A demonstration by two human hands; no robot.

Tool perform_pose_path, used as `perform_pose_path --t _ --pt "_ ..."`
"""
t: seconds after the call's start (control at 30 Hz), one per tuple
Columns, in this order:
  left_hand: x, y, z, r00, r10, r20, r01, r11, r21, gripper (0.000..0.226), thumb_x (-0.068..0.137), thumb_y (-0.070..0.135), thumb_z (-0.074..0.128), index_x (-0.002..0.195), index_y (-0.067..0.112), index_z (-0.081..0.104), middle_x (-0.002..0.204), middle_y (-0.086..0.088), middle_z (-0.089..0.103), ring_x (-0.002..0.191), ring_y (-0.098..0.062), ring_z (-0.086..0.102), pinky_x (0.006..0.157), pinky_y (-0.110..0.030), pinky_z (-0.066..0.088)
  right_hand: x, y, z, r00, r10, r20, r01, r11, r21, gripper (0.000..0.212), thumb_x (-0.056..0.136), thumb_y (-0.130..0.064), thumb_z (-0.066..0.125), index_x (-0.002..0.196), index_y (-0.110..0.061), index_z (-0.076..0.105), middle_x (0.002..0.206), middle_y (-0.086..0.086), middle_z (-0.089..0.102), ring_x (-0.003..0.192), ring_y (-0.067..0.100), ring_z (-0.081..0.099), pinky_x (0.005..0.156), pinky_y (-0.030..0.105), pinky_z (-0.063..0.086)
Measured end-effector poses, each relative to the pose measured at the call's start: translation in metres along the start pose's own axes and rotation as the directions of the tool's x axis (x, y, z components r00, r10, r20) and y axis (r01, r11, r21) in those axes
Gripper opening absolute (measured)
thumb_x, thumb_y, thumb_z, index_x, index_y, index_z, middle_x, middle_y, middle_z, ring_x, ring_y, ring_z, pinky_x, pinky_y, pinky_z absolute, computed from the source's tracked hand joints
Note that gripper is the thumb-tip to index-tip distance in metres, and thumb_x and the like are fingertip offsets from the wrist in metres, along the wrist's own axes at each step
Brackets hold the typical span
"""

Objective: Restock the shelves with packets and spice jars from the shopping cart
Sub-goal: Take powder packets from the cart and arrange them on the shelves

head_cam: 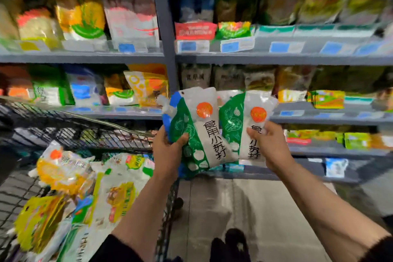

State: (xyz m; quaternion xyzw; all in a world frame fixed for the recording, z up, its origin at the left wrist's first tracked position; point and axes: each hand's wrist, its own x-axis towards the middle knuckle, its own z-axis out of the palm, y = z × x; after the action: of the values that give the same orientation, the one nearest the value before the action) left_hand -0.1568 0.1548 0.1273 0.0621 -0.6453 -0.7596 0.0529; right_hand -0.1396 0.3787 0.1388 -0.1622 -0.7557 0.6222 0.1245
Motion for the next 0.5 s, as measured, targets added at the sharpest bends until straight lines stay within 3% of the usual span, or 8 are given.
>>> perform_pose_path --t 0.07,0.13,0.17,0.2,0.3,0.37,0.43,0.5 --pt "0.006 -0.024 0.017 0.998 -0.046 -0.042 0.048 0.998 0.046 0.037 0.082 -0.011 0.065 0.107 0.016 0.063 0.095 0.002 0.072 0.087 -0.02 0.069 0.071 -0.03 0.058 0.021 0.017 -0.008 0.999 0.032 0.004 -0.032 0.998 -0.054 0.042 0.086 0.004 0.061 0.058 -0.022 0.043 0.039 -0.021 0.049 0.043 -0.009 0.047 0.049 0.008 0.035" --pt "0.011 -0.049 0.034 0.992 -0.09 -0.092 0.1 0.989 0.105 0.037 0.082 -0.008 0.068 0.109 0.016 0.063 0.101 -0.003 0.071 0.094 -0.025 0.068 0.079 -0.038 0.057 0.045 0.04 -0.013 0.998 0.056 0.041 -0.051 0.991 -0.126 0.028 0.086 -0.005 0.064 0.061 -0.014 0.054 0.054 -0.01 0.06 0.056 0.0 0.057 0.058 0.023 0.044" --pt "0.012 -0.063 0.042 0.985 -0.122 -0.119 0.136 0.983 0.121 0.037 0.081 -0.007 0.069 0.111 0.014 0.062 0.105 -0.007 0.07 0.098 -0.028 0.067 0.085 -0.044 0.056 0.056 0.052 -0.015 0.994 0.084 0.072 -0.069 0.978 -0.197 0.021 0.085 -0.009 0.066 0.065 -0.009 0.057 0.064 0.004 0.062 0.068 0.019 0.062 0.064 0.031 0.045" --pt "0.012 -0.076 0.05 0.975 -0.159 -0.156 0.179 0.975 0.129 0.037 0.081 -0.007 0.069 0.111 0.013 0.061 0.106 -0.01 0.07 0.099 -0.029 0.067 0.089 -0.048 0.055 0.068 0.064 -0.016 0.99 0.112 0.087 -0.086 0.961 -0.263 0.024 0.084 -0.01 0.067 0.064 -0.008 0.055 0.064 0.01 0.056 0.07 0.026 0.056 0.067 0.034 0.039" --pt "0.01 -0.109 0.063 0.931 -0.242 -0.272 0.291 0.944 0.157 0.029 0.076 0.007 0.076 0.095 0.025 0.063 0.095 -0.002 0.07 0.092 -0.026 0.067 0.09 -0.052 0.053 0.097 0.094 -0.019 0.973 0.161 0.164 -0.098 0.936 -0.338 0.046 0.084 -0.001 0.065 0.056 -0.02 0.034 0.057 0.001 0.036 0.065 0.017 0.038 0.062 0.032 0.026" --pt "0.009 -0.136 0.065 0.916 -0.259 -0.306 0.325 0.927 0.189 0.031 0.064 0.028 0.078 0.093 0.027 0.066 0.096 -0.005 0.072 0.091 -0.027 0.068 0.088 -0.055 0.053 0.106 0.11 -0.017 0.948 0.228 0.22 -0.128 0.911 -0.392 0.031 0.086 -0.006 0.064 0.062 -0.015 0.045 0.065 0.008 0.048 0.07 0.02 0.046 0.066 0.033 0.036" --pt "0.008 -0.168 0.061 0.897 -0.292 -0.333 0.366 0.911 0.188 0.039 0.06 0.034 0.076 0.096 0.024 0.066 0.096 -0.007 0.073 0.091 -0.028 0.069 0.085 -0.057 0.054 0.115 0.13 -0.012 0.926 0.273 0.259 -0.152 0.901 -0.406 0.015 0.087 -0.012 0.064 0.075 -0.008 0.056 0.079 0.014 0.06 0.078 0.024 0.054 0.073 0.036 0.044" --pt "0.008 -0.188 0.059 0.877 -0.322 -0.357 0.4 0.901 0.17 0.04 0.062 0.038 0.075 0.099 0.026 0.067 0.096 -0.006 0.074 0.093 -0.03 0.07 0.085 -0.057 0.055 0.124 0.149 -0.004 0.928 0.261 0.266 -0.124 0.889 -0.442 0.029 0.086 -0.011 0.065 0.064 -0.011 0.045 0.075 0.013 0.054 0.075 0.025 0.049 0.064 0.032 0.032"
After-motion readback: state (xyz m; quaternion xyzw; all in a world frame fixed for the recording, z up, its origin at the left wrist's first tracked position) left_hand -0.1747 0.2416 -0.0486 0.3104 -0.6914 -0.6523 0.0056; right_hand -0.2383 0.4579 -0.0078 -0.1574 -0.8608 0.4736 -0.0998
